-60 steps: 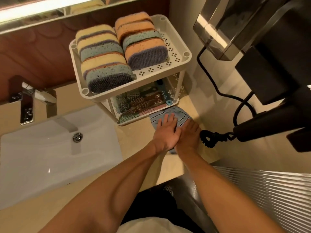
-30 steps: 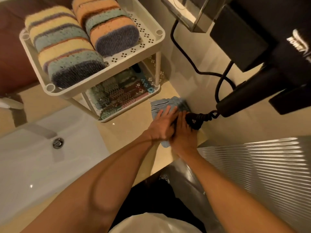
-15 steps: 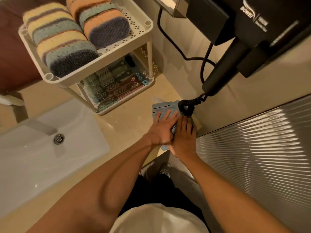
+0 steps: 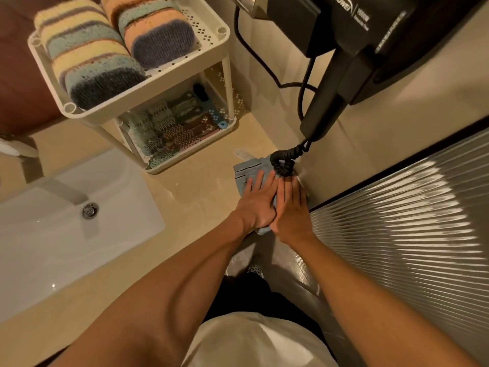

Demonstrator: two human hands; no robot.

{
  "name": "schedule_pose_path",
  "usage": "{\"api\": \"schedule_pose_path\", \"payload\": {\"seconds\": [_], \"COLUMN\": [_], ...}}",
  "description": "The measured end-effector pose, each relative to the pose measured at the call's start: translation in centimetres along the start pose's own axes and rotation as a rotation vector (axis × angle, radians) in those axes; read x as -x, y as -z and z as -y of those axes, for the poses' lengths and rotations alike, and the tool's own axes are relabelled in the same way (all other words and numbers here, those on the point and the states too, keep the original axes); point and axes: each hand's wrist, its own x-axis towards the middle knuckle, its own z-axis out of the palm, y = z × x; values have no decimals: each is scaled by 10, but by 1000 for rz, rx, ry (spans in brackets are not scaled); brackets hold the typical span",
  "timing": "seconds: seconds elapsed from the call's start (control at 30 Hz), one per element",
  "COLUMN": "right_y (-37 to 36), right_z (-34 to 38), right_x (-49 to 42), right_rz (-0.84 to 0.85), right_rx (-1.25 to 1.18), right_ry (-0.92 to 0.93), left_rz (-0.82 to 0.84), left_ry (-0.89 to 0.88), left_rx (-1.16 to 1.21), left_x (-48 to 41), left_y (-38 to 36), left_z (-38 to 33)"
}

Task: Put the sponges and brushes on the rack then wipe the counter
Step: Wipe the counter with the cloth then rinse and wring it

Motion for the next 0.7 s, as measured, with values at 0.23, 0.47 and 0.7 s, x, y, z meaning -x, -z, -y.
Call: {"api": "schedule_pose_path", "payload": {"seconds": [0.23, 0.47, 0.7], "right_y": [-2, -8, -22], "right_z": [-10, 22, 97], "right_x": [0, 21, 32], "right_rz": [-10, 7, 73], "right_rx": [-37, 20, 151], "right_ry": [61, 111, 141], "left_rz": [-32, -49, -22], "left_ry": [14, 23, 81], "left_rx": [-13, 6, 19], "left_x": [12, 51, 109], "left_y": [-14, -21, -13], "left_z": [2, 28, 82]}}
